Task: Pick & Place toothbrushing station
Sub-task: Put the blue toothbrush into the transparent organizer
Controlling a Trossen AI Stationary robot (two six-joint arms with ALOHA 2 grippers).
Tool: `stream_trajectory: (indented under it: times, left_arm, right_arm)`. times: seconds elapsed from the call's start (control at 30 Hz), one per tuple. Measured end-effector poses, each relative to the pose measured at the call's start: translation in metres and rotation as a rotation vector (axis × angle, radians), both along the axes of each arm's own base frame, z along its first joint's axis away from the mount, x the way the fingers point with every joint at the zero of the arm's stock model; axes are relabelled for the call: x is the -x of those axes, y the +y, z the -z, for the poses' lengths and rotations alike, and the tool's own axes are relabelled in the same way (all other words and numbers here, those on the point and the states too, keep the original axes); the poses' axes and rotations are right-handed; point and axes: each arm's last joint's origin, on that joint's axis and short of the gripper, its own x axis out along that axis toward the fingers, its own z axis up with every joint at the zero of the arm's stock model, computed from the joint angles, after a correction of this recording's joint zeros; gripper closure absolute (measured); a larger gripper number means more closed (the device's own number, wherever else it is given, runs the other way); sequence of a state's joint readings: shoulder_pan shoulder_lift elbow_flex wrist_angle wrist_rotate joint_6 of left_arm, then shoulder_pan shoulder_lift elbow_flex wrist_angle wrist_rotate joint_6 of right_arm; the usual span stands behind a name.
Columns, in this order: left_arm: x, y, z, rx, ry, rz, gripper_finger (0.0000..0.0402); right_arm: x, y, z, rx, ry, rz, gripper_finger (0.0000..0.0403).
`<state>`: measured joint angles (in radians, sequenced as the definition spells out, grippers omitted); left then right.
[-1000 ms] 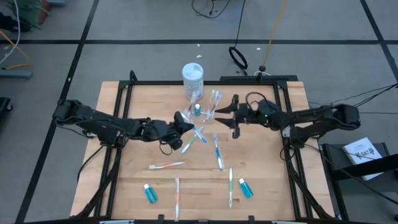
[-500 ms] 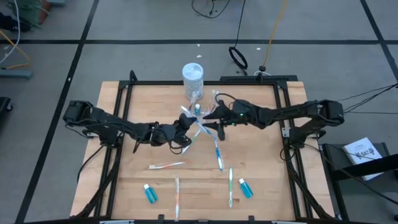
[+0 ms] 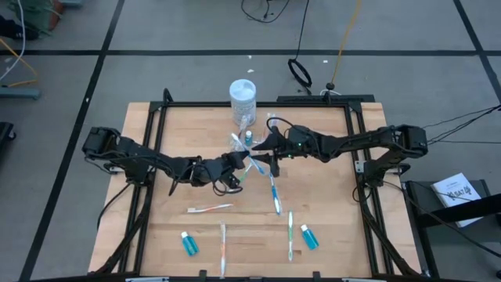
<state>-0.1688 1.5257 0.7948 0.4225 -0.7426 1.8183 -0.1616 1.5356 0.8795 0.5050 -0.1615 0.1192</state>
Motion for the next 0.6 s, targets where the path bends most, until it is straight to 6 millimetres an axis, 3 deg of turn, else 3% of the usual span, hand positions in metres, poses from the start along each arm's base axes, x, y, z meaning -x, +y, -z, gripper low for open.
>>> stream_trajectory:
  times: [0.33,0.6]
  left_arm:
    - [0.0014,0.0022,-0.0011,-0.305,0.198,-0.015,0.0372]
    - [-0.0006,0.0016,-0.0088,-0.376,0.175,-0.005,0.0372]
  right_arm:
    - [0.0008,-0.0002,-0.0045,-0.122,-0.028,0.031,0.0257]
    - [0.0009,0.0000,-0.0041,-0.116,-0.023,0.028,0.0257]
